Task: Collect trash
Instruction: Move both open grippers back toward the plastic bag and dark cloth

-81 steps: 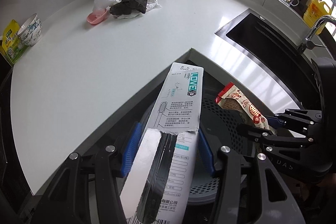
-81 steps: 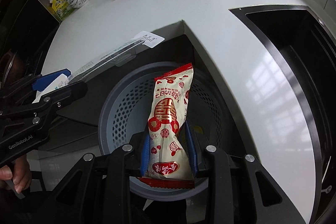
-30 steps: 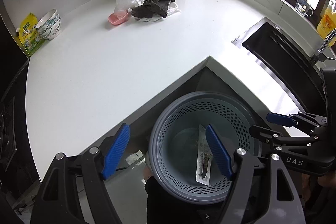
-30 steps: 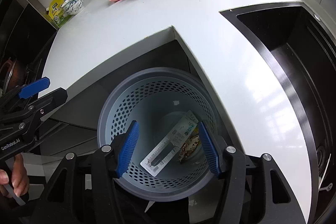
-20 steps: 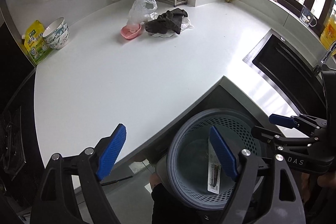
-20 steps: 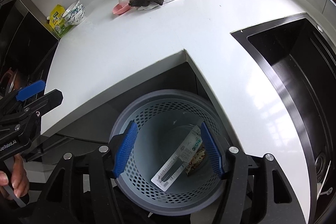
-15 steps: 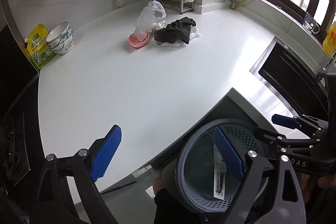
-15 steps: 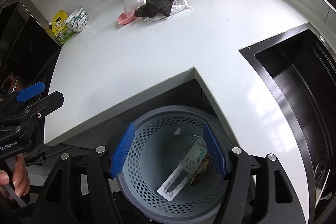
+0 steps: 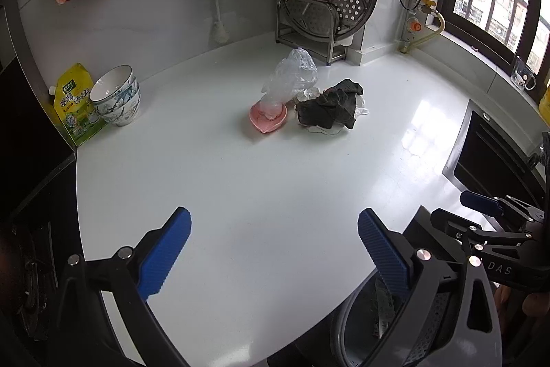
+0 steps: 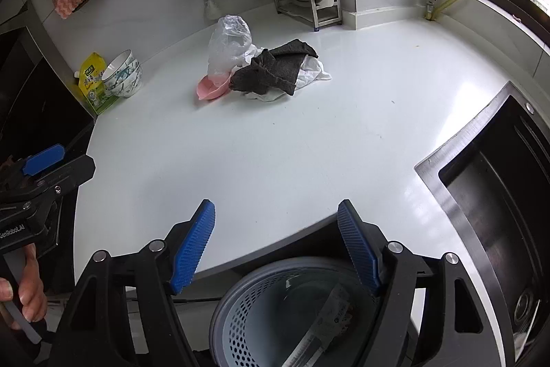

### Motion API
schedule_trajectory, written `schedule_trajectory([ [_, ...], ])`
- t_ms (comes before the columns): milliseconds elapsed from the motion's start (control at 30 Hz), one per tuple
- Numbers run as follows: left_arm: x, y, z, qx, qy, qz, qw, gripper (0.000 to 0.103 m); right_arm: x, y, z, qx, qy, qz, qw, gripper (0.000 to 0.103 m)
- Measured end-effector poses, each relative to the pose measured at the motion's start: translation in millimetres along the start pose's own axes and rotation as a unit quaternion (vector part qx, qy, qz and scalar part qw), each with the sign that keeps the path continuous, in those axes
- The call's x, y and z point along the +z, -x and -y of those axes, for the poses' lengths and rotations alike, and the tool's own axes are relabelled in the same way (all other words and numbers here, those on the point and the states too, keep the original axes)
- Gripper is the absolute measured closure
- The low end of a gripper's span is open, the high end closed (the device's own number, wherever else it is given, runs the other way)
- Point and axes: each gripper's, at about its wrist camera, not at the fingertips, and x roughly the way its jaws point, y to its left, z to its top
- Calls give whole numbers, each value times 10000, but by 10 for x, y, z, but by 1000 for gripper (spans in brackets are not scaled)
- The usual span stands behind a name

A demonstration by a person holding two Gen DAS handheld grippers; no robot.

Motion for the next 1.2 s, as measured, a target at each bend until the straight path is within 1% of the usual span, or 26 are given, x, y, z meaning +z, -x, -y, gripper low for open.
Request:
schedule_trajectory([
  [133, 145, -169, -166, -38, 29, 50, 10000, 7, 156, -124, -66, -144, -38, 107, 9998, 32],
  [267, 287, -373, -275, -89, -2, 54, 9999, 7, 293, -230, -103, -413, -68, 309, 9986, 32],
  [367, 400, -513, -325, -143, -79, 72, 9998, 7, 392, -344, -113, -469, -126, 331, 9983, 32],
  [567, 614, -805, -366, -275, -319, 138, 9990, 7, 613, -528, -134, -592, -320, 589, 9960, 32],
  [833, 880, -1182, -336, -475, -686, 186, 9963, 7, 917, -829, -179, -648, -352, 780, 9942, 32],
  [933, 967, -1324, -337, -534, -805, 164, 9952, 7, 987, -923, -193, -676, -404, 964, 9922, 32],
  [1033, 1049, -1459, -326, -594, -896, 171, 9941, 7, 1064, -1065, -179, -650, -521, 850, 9929, 32],
  [1100, 1090, -1541, -319, -641, -947, 204, 9932, 7, 1103, -1173, -172, -699, -562, 704, 9935, 29],
  [1200, 1158, -1664, -321, -676, -1001, 217, 9924, 7, 1151, -1307, -174, -730, -518, 574, 9943, 29],
])
